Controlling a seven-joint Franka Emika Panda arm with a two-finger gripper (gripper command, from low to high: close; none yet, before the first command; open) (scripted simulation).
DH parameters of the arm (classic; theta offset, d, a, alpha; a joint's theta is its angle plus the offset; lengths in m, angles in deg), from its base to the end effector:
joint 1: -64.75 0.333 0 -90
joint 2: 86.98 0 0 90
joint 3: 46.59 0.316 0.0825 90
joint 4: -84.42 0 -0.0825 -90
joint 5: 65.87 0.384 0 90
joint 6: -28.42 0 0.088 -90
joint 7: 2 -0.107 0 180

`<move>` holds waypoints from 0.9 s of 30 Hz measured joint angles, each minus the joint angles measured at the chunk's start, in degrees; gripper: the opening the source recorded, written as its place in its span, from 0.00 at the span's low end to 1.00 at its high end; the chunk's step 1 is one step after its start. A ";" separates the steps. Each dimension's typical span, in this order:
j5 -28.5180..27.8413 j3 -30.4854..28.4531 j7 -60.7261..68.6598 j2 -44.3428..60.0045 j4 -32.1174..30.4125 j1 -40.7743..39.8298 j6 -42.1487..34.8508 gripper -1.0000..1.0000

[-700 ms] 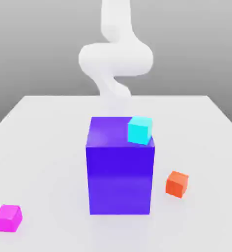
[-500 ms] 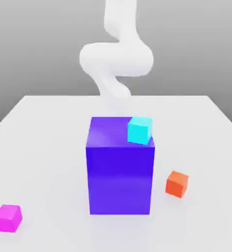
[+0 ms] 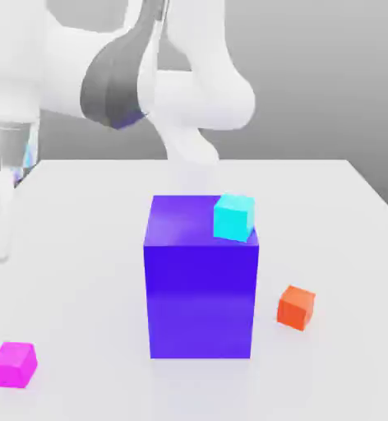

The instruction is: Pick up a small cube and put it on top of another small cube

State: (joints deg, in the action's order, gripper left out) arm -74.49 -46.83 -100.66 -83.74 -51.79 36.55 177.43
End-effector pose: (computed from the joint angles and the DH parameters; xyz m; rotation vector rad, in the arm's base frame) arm 0.4560 -0.2435 0.3146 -1.5505 2.6896 -0.2909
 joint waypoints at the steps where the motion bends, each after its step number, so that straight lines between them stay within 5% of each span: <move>1: 0.79 -0.30 -1.41 1.98 -0.22 -0.43 0.82 0.50; 11: 10.10 -0.82 -6.68 21.97 0.21 -4.50 12.26 0.50; 12: 10.15 -0.78 -6.66 23.32 0.47 -4.54 13.30 0.00; 23: 9.79 -1.02 -6.98 16.10 -1.04 -4.40 7.70 0.00; 27: 9.26 -0.90 -5.76 16.08 4.56 -4.39 2.00 0.00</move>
State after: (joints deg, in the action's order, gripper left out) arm -65.22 -47.73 -106.42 -67.66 -47.23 32.16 179.44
